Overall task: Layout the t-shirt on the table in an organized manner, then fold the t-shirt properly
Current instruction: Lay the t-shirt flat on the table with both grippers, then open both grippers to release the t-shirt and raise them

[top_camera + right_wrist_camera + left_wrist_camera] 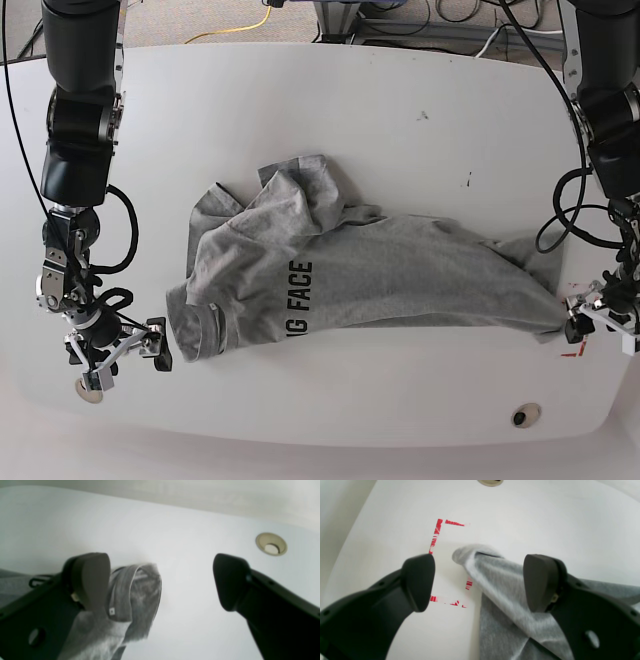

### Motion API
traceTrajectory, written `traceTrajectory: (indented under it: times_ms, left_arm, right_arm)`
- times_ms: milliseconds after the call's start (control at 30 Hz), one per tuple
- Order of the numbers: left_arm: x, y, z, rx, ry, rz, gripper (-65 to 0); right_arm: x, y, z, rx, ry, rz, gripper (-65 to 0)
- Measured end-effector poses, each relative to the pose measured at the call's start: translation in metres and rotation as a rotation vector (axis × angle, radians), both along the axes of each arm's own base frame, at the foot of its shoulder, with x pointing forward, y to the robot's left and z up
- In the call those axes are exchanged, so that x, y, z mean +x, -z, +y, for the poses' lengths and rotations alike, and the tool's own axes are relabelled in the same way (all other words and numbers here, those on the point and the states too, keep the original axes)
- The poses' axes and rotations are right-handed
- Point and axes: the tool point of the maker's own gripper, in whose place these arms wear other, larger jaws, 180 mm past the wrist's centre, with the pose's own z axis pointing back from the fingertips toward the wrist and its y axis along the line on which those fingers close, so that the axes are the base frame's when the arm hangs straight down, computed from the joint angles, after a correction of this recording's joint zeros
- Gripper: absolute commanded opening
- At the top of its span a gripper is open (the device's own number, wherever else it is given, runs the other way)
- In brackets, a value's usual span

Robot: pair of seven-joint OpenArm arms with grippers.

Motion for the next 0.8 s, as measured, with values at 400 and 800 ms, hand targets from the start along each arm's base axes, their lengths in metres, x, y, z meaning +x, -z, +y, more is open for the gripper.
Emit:
traceTrajectory:
  times_ms: [400,800]
  left_arm:
    - [-0.005,-0.009,0.017,-0.001,-0.026,-0.017,-12.6]
    - [-0.047,-0.020,0.026,0.141,0.027,-0.021,-12.6]
  right_arm:
    - [-0.066,0.011,0.045,-0.053,-0.113,0.029,-1.4]
    - [-0.125,0.027,0.037,-0.002,-0.010,0.071,-1.4]
